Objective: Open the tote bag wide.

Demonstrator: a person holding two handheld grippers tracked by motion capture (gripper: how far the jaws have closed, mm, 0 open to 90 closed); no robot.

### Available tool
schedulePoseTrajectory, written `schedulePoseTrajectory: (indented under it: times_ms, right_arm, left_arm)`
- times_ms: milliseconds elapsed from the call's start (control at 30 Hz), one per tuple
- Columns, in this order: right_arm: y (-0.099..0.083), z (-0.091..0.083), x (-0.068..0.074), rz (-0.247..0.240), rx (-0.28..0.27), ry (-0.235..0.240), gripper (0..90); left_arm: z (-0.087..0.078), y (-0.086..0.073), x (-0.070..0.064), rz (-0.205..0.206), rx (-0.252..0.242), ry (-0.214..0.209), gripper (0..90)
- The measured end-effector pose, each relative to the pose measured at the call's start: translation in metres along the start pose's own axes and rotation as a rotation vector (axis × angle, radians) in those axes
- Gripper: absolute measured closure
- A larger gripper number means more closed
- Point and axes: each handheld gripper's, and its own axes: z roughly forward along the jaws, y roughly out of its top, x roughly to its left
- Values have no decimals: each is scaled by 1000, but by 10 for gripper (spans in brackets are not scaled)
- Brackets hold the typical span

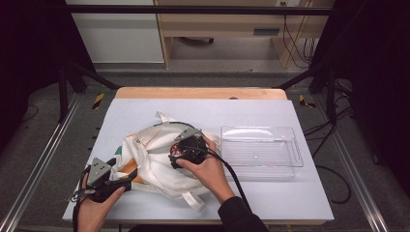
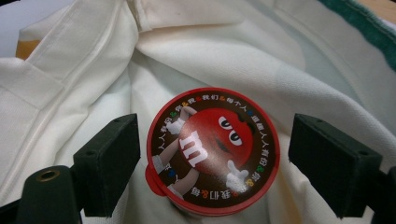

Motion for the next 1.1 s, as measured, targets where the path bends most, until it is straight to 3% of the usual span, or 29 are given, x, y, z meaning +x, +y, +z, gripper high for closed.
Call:
schedulePoseTrajectory:
  times_ms: [767, 1100]
  right_arm:
    - [-4, 16, -2, -10, 85, 15, 219]
    - [-5, 17, -2, -13, 83, 27, 255]
  left_arm:
    - [1, -1, 2, -9, 4, 7, 110]
    - [1, -1, 2, -8, 6, 8, 111]
